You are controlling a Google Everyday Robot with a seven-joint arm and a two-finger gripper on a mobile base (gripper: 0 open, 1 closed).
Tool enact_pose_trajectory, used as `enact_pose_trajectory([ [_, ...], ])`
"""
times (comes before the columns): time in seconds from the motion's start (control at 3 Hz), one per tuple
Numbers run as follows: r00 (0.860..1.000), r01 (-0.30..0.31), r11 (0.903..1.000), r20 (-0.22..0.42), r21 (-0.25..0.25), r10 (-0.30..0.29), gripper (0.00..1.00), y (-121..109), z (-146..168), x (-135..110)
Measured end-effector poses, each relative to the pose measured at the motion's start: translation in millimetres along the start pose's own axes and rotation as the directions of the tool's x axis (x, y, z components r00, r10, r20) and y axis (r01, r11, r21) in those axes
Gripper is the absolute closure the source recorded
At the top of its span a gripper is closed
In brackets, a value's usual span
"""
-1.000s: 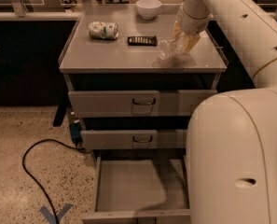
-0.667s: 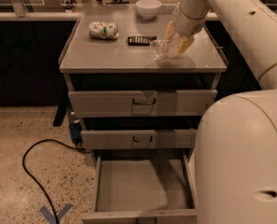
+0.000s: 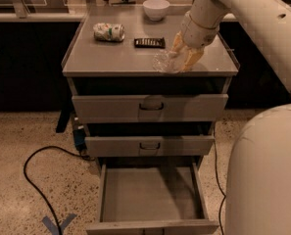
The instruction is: Place water bottle into bottom drawer
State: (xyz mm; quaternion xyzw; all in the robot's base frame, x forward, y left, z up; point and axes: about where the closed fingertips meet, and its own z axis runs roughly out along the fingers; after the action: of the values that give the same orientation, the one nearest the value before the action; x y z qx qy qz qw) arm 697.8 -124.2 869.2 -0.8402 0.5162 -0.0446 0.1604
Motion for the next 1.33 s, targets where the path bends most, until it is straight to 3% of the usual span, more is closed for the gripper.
enact_pose_trajectory([
  [0.33,0.999,0.005,0.9992,-0.053,-0.040,-0.007,1.00,17,-10,-8],
  [0.67,0.995,-0.008,0.9979,-0.098,-0.064,0.002,1.00,56,-39,-38],
  [1.0,0.998,-0.018,0.9910,-0.062,-0.133,0.009,1.00,106,-30,-71],
  [1.33,0.999,0.023,0.9847,0.047,-0.173,-0.015,1.00,140,1,-97],
])
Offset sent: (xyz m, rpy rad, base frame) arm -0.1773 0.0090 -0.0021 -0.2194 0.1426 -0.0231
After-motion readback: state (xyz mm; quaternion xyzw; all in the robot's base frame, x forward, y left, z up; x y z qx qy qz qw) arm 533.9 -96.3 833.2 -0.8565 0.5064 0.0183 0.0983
